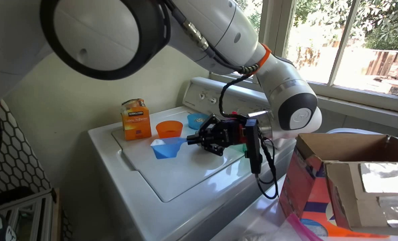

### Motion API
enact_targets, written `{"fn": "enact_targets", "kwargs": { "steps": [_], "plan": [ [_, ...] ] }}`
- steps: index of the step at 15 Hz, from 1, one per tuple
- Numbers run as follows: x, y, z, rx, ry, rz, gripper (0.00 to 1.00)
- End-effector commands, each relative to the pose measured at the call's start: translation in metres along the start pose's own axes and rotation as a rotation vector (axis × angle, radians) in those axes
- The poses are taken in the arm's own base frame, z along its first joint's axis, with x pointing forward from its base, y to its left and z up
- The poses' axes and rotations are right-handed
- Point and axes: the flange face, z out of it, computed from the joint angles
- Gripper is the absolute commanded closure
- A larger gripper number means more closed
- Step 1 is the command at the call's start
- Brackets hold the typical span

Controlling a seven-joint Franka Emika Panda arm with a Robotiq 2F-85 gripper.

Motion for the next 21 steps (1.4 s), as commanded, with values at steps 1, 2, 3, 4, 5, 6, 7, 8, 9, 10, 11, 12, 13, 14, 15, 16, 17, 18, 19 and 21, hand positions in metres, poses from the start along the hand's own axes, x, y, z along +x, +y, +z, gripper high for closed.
{"fn": "enact_targets", "kwargs": {
  "steps": [1,2,3,4,5,6,7,8,9,10,11,12,13,14,15,16,17,18,19,21],
  "plan": [
    [0.02,0.012,0.008,0.012,-0.006,0.018,0.98],
    [0.021,0.015,0.01,0.016,-0.012,0.021,0.98],
    [0.023,0.018,0.011,0.018,-0.015,0.022,0.98],
    [0.024,0.022,0.012,0.019,-0.016,0.018,0.98],
    [0.024,0.025,0.013,0.018,-0.014,0.014,0.98],
    [0.024,0.027,0.013,0.015,-0.012,0.012,0.98],
    [0.023,0.029,0.012,0.006,-0.006,0.01,0.98],
    [0.023,0.031,0.011,-0.001,0.0,0.009,0.98],
    [0.022,0.033,0.01,-0.01,0.007,0.012,0.98],
    [0.022,0.034,0.01,-0.016,0.008,0.014,0.98],
    [0.021,0.035,0.008,-0.023,0.014,0.02,0.98],
    [0.021,0.036,0.007,-0.035,0.022,0.026,0.98],
    [0.02,0.037,0.007,-0.038,0.025,0.025,0.98],
    [0.02,0.038,0.006,-0.043,0.028,0.026,0.98],
    [0.019,0.039,0.005,-0.046,0.032,0.027,0.98],
    [0.018,0.039,0.004,-0.05,0.037,0.027,0.98],
    [0.018,0.04,0.004,-0.053,0.04,0.025,0.98],
    [0.017,0.041,0.003,-0.055,0.044,0.022,0.98],
    [0.016,0.041,0.003,-0.053,0.049,0.017,0.98],
    [0.015,0.043,0.001,-0.053,0.06,0.008,0.98]
  ]
}}
